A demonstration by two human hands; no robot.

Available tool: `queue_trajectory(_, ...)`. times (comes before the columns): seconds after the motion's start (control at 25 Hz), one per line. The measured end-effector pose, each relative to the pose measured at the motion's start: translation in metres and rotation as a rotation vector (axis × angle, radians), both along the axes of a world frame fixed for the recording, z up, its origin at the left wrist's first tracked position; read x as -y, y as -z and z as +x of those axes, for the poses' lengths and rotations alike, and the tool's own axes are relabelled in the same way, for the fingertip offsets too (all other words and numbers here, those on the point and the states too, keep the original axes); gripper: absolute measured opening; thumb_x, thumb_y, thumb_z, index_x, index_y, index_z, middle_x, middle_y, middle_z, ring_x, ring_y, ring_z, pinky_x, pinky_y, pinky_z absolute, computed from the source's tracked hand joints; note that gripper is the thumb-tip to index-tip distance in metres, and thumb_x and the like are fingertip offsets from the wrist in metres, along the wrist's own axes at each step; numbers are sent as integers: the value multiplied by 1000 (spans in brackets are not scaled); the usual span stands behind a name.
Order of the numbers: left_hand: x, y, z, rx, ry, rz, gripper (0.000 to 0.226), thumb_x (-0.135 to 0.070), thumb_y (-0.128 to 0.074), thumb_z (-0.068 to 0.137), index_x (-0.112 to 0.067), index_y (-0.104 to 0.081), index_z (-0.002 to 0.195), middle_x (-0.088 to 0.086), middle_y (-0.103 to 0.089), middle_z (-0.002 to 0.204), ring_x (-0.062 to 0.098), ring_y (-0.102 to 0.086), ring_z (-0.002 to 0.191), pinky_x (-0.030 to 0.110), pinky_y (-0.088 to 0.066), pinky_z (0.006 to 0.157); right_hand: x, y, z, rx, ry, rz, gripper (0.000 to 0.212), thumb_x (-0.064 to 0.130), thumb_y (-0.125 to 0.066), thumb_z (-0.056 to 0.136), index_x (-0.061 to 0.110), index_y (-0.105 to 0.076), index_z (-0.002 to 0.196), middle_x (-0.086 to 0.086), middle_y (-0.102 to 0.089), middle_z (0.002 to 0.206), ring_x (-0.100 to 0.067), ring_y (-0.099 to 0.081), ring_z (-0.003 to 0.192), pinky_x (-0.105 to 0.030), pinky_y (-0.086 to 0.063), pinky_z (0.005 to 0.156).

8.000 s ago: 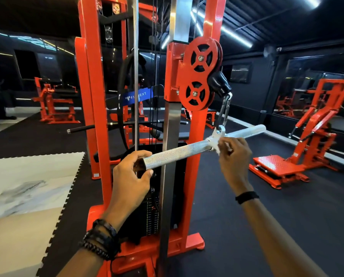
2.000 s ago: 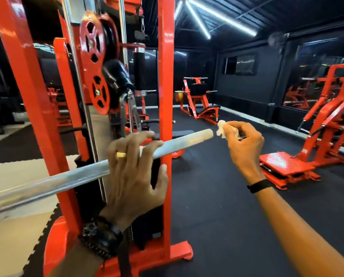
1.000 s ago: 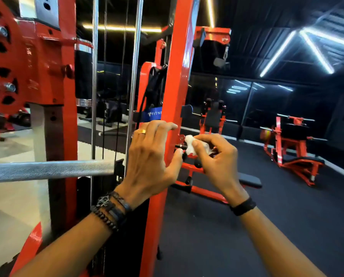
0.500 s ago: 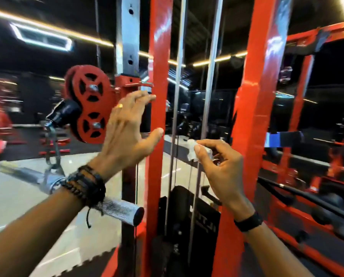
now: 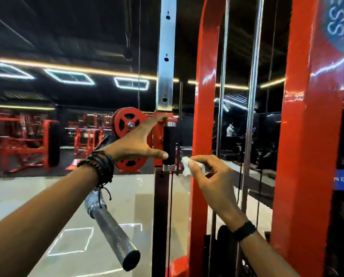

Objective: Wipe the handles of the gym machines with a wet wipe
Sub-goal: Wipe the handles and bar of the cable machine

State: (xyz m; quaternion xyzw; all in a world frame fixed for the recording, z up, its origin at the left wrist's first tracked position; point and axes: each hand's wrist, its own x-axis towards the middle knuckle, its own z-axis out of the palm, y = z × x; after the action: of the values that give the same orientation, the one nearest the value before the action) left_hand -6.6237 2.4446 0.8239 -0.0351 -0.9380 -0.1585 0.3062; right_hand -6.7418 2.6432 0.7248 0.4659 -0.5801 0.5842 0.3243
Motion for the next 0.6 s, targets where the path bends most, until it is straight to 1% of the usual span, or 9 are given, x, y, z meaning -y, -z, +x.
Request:
queue_trajectory(0.08, 3, 0, -4, -7, 42, 62, 102, -25, -81, 80, -46, -13, 153, -11, -10, 164, 7, -15, 145, 33, -21, 115, 10, 1, -5, 11, -2, -22, 9, 17, -73, 87, 19, -74, 96, 10, -69, 92, -3, -63, 88, -8, -42, 71)
queue_trajectory(0.12, 6, 0, -5, -25, 68, 85, 99, -14, -77, 81, -46, -16, 153, -10, -14, 164, 13, -26, 144, 36, -32, 114, 16, 2, -6, 13, 8, -28, 11, 16, -73, 87, 18, -73, 98, 10, -68, 92, -1, -61, 89, -7, -41, 72)
queue_trajectory(0.16, 7, -1, -6, -41, 88, 101, 98, -3, -72, 80, -45, -20, 152, -8, -20, 162, 17, -42, 135, 36, -47, 104, 23, 3, -5, 11, 23, -37, 13, 15, -74, 87, 17, -73, 99, 9, -67, 93, 1, -60, 89, -6, -41, 73)
queue_trajectory(0.2, 8, -2, -7, -53, 91, 100, 97, 5, -66, 79, -43, -22, 152, -9, -24, 160, 17, -53, 117, 31, -57, 86, 30, 3, -4, 3, 39, -52, 15, 14, -74, 86, 16, -72, 101, 8, -66, 94, 2, -59, 89, -6, -41, 74)
queue_trajectory(0.24, 7, -3, -8, -68, 84, 85, 97, 10, -63, 79, -40, -24, 152, -11, -27, 156, 14, -56, 104, 26, -57, 72, 37, 2, -2, -9, 55, -65, 16, 13, -74, 86, 15, -72, 102, 6, -65, 95, 4, -58, 90, -6, -41, 74)
queue_trajectory(0.28, 7, -2, -9, -94, 84, 64, 96, 13, -61, 79, -38, -25, 151, -14, -30, 151, 15, -58, 100, 26, -58, 66, 43, -2, 0, -33, 76, -74, 17, 11, -74, 86, 14, -71, 103, 4, -64, 97, 5, -56, 90, -5, -41, 76)
queue_trajectory(0.4, 14, 0, -16, -168, 148, 14, 95, 16, -62, 76, -35, -28, 149, -19, -35, 139, 22, -61, 107, 35, -60, 67, 64, -33, 3, -146, 156, -121, 18, 6, -73, 86, 8, -70, 103, -5, -64, 99, 5, -53, 87, -2, -39, 79)
queue_trajectory(0.52, 22, 0, -22, -197, 182, -6, 91, 14, -64, 76, -29, -31, 148, -17, -38, 135, 15, -55, 112, 17, -53, 68, 78, -71, 1, -213, 241, -176, 16, 5, -72, 86, 3, -70, 102, -10, -63, 98, -4, -54, 88, -1, -37, 79)
queue_trajectory(0.6, 24, 0, -25, -216, 181, -12, 90, 11, -65, 76, -31, -31, 148, -15, -39, 138, 13, -50, 121, 27, -56, 82, 81, -61, 1, -251, 254, -162, 13, 6, -71, 87, 2, -70, 99, -9, -63, 94, -4, -52, 85, -1, -36, 77)
